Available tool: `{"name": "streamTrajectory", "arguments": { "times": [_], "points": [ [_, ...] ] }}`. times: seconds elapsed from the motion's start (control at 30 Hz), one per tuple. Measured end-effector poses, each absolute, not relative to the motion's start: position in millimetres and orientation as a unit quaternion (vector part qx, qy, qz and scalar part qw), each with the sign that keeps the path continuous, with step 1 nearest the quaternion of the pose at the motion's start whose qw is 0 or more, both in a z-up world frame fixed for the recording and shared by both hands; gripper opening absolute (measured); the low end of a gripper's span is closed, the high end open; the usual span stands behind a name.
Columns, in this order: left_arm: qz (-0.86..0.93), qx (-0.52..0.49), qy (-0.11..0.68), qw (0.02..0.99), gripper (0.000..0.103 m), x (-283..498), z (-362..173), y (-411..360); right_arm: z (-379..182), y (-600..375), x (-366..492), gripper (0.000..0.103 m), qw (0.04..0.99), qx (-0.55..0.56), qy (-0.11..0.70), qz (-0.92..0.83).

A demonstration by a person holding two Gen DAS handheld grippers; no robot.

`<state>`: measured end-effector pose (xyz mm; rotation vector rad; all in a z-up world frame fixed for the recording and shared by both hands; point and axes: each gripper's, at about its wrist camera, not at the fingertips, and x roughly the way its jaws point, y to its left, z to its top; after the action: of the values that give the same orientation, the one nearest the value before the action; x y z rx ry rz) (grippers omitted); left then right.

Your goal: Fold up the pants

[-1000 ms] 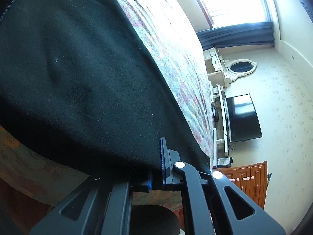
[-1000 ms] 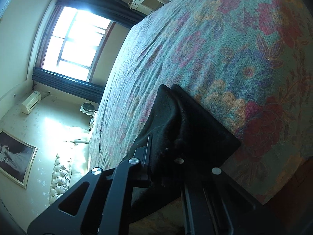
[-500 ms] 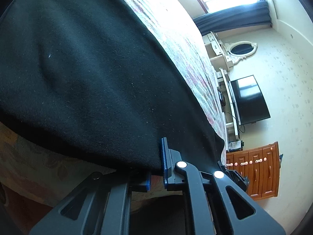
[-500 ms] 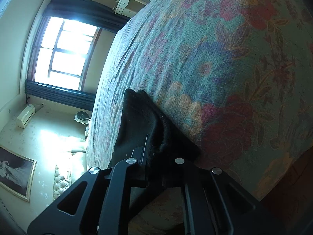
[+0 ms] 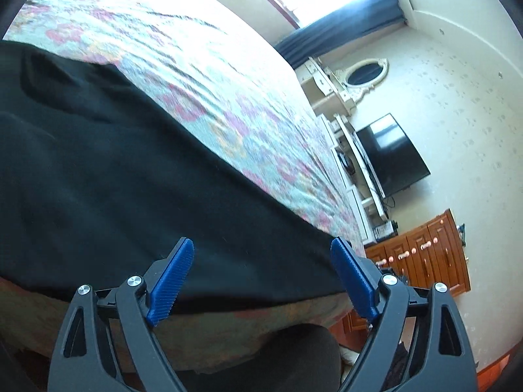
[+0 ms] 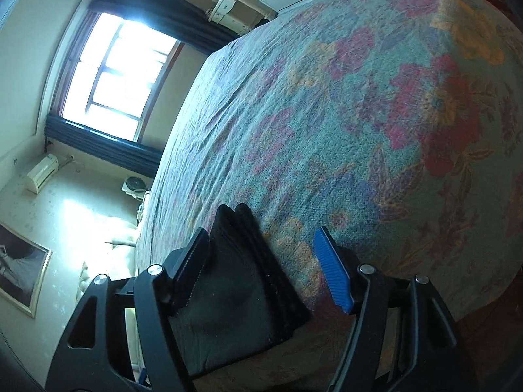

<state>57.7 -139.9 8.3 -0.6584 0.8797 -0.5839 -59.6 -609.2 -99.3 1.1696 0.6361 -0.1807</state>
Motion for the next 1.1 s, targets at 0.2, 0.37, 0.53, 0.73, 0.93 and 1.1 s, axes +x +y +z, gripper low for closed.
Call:
{"name": "streamTrajectory", "arguments": {
  "times": [0.2,0.37,0.53,0.73,0.93,1.1],
  "points": [
    [-0.294,-0.294,0.397,0.818,0.086,50,25,-99,-107,-605,-37,0.084,0.791,0.505,0.340,-0.054],
    [-0.290,-0.250,0.414,0.826,0.086,54,-10,-98,-106,-593,-24,0.088,0.776,0.506,0.376,0.019],
    [-0.299,-0.208,0.456,0.812,0.086,58,-49,-102,-114,-585,-28,0.088,0.753,0.538,0.371,0.072],
    [-0.304,-0.217,0.454,0.809,0.086,60,-45,-103,-114,-571,-15,0.075,0.740,0.542,0.385,0.105],
    [-0.280,-0.256,0.453,0.807,0.086,65,-38,-84,-121,-571,-11,0.023,0.734,0.534,0.414,0.069],
    [-0.237,-0.264,0.447,0.821,0.086,69,-32,-50,-92,-567,-10,0.020,0.764,0.501,0.405,0.029]
  ]
}}
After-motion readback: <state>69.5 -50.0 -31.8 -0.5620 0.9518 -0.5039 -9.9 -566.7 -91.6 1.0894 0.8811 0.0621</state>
